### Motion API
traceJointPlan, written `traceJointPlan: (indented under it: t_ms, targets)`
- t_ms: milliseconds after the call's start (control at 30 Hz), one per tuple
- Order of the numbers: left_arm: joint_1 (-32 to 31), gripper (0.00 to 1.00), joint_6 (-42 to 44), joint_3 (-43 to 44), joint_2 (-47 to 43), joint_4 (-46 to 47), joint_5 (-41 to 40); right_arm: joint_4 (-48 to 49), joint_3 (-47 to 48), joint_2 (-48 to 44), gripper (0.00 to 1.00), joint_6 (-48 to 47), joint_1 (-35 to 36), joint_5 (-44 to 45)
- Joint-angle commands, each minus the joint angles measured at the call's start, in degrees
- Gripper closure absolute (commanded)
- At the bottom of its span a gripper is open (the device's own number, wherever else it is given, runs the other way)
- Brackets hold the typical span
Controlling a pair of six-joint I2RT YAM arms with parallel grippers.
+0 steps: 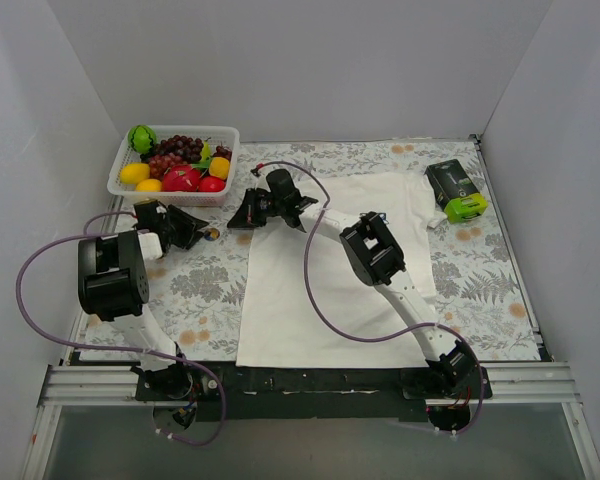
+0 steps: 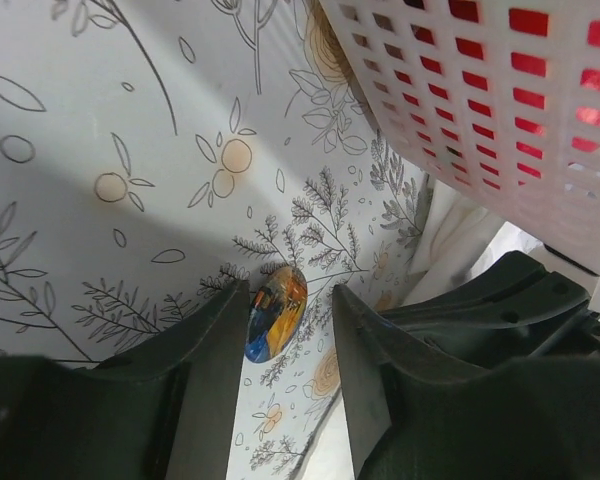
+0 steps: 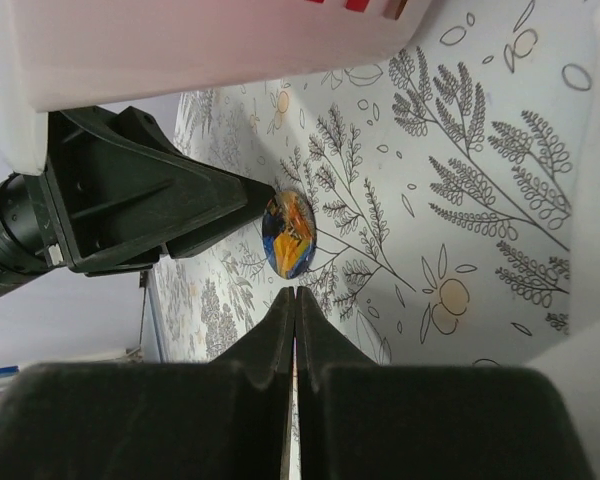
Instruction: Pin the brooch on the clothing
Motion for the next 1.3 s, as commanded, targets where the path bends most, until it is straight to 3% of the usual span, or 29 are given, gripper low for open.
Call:
traceJointPlan:
  t_ms: [0,833,1133,1267]
  targets:
    - [-1.55,0.62,3.43,1.05,0.68,-5.76,-2.22,3.9,2.24,0.96,0.99,2.64,0.65,-1.16]
    - [-5.42,0.65,5.63,-3.79,-1.96,-4.81,-2.14,-1.46,-2.86,0.08,0.99,0.09,1.35,3.94]
    - [-7.0,0.72,6.07,-3.43,-0.55,-3.49,-0.99,-1.9,-3.03,0.26,0.99,0.18,1.35,3.5]
    - [-7.0,0.83,6.51,-3.44,-1.69,-3.93,-2.22,-1.99,-2.86,0.17,0.99,-0.08,1.27,3.5]
